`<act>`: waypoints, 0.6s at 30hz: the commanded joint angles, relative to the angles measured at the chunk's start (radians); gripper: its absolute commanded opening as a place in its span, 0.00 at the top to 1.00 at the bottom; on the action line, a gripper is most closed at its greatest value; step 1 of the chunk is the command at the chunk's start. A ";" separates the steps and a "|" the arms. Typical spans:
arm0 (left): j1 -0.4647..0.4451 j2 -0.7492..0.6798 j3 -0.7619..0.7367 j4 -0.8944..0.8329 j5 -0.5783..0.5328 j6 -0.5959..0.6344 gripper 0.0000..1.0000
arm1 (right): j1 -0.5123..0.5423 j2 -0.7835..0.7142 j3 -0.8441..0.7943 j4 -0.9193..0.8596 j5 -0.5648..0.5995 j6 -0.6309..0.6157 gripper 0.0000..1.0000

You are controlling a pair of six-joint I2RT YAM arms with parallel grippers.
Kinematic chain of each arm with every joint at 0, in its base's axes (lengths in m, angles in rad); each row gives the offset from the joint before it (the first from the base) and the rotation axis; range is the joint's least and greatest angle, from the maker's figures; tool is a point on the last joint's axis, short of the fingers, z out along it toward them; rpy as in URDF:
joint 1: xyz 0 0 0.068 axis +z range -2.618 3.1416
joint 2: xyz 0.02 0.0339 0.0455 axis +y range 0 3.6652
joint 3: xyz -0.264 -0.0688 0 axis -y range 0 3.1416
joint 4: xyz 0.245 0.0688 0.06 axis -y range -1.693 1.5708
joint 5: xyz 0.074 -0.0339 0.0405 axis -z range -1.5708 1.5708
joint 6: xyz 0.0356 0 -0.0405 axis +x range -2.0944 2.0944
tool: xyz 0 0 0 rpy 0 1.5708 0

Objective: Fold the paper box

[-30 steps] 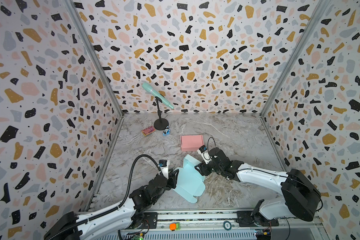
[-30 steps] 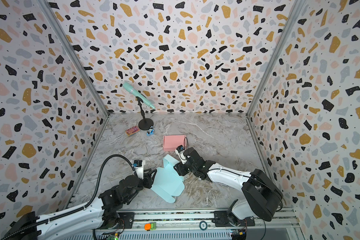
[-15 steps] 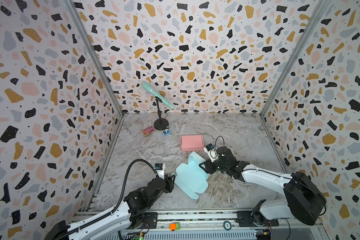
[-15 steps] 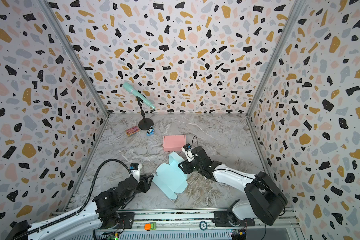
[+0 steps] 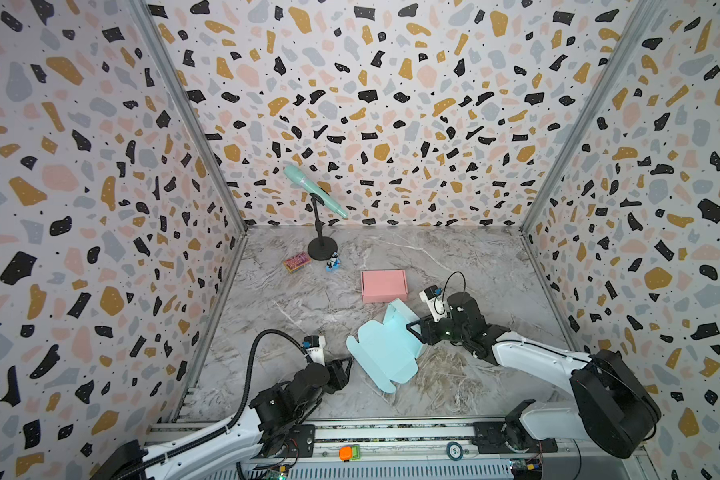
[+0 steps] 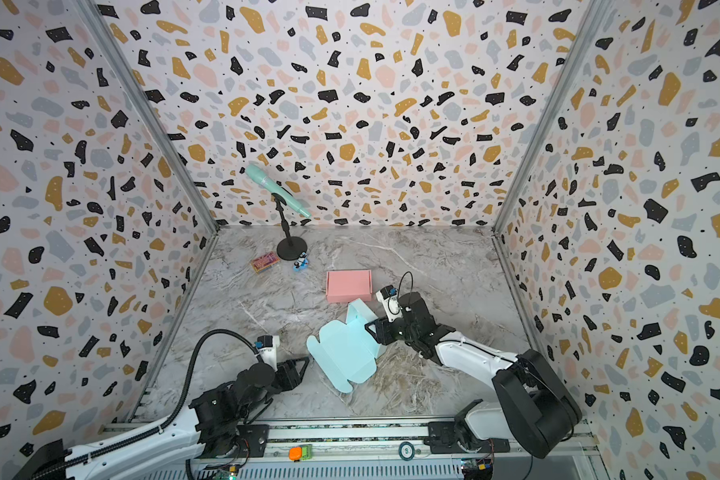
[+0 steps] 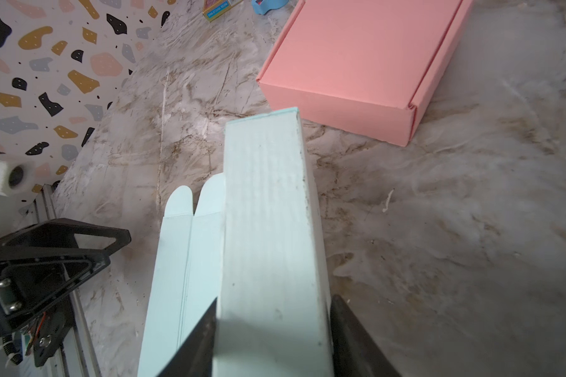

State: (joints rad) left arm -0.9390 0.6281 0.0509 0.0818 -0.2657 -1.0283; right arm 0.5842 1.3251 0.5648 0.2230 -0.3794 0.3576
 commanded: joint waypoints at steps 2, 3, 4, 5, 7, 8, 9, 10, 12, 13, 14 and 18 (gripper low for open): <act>-0.005 0.058 -0.019 0.154 0.017 -0.070 0.46 | -0.009 -0.028 -0.010 0.025 -0.026 0.008 0.49; -0.004 0.077 -0.040 0.215 0.019 -0.089 0.47 | -0.012 -0.029 -0.012 0.027 -0.027 0.010 0.49; -0.005 0.096 -0.064 0.283 0.023 -0.112 0.48 | -0.011 -0.029 -0.014 0.030 -0.027 0.010 0.49; -0.005 0.114 -0.078 0.330 0.025 -0.129 0.48 | -0.011 -0.030 -0.017 0.034 -0.029 0.012 0.49; -0.007 0.161 -0.078 0.375 0.017 -0.143 0.50 | -0.012 -0.032 -0.024 0.039 -0.029 0.016 0.50; -0.010 0.180 -0.071 0.386 0.013 -0.143 0.50 | -0.012 -0.033 -0.025 0.040 -0.029 0.015 0.50; -0.015 0.203 -0.066 0.406 0.012 -0.147 0.50 | -0.012 -0.033 -0.026 0.041 -0.029 0.015 0.50; -0.018 0.222 -0.065 0.429 0.010 -0.153 0.51 | -0.012 -0.033 -0.024 0.041 -0.029 0.015 0.50; -0.027 0.275 -0.061 0.479 0.008 -0.177 0.52 | -0.011 -0.032 -0.026 0.041 -0.030 0.013 0.50; -0.030 0.302 -0.056 0.494 0.009 -0.182 0.52 | -0.013 -0.034 -0.027 0.042 -0.029 0.013 0.50; -0.033 0.332 -0.049 0.506 0.010 -0.184 0.52 | -0.011 -0.033 -0.030 0.045 -0.029 0.014 0.50; -0.050 0.442 -0.028 0.566 -0.004 -0.209 0.54 | -0.013 -0.038 -0.042 0.055 -0.029 0.019 0.50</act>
State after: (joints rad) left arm -0.9771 1.0164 0.0074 0.5388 -0.2493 -1.2053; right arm 0.5751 1.3151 0.5346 0.2642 -0.3973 0.3630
